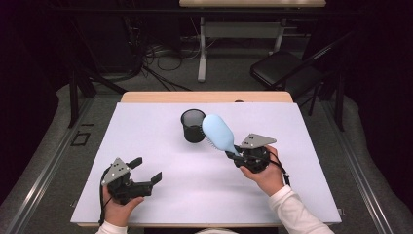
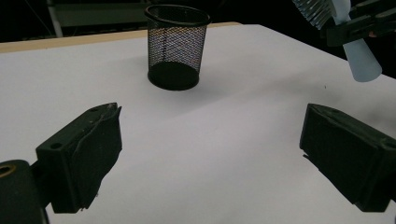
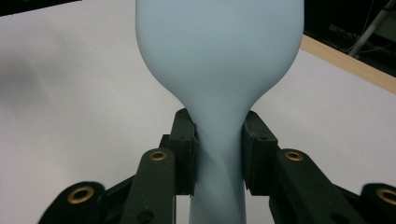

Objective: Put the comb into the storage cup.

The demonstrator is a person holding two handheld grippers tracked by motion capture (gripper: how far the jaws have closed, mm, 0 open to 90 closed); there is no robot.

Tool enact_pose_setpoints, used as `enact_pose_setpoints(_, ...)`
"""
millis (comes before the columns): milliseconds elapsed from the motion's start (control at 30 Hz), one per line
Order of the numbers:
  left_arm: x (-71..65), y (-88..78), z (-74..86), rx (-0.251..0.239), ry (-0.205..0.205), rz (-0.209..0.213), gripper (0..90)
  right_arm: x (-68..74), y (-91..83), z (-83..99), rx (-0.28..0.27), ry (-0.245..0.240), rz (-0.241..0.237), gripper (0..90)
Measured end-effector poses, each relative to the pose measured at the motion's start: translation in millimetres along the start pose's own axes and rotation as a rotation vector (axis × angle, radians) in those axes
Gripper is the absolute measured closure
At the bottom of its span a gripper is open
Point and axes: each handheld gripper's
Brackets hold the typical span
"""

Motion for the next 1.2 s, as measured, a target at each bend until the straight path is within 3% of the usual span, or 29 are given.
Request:
enact_pose_setpoints(433, 5.0, -2.4, -0.7, -0.011, -0.053, -0.001, 5.5, 8.1, 0.2, 7.6, -0.023, -0.035, -0.033, 69.5)
enact_pose_setpoints(767, 0.7, 0.0, -12.7, -0.008, -0.058, 0.052, 5.5, 9.1, -0.1, 9.7, -0.036, -0.034, -0.04, 69.5)
enact_pose_setpoints(933, -3.5, 5.1, -22.8, 0.002, -0.042, 0.08, 5.5, 10.5, 0.0, 11.4, -0.041, -0.035, -0.04, 69.5)
enact_pose_setpoints(1200, -6.2, 13.4, -37.1, 0.005, -0.072, 0.125, 3.9, 13.4, -0.6, 12.7, -0.051, -0.043, -0.044, 69.5)
Point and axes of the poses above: each handheld gripper's, and its own axes: y roughly forward along the jaws, z roughly out of its underside, x roughly to its left, and after that the axes turned 15 degrees about y, right-handed
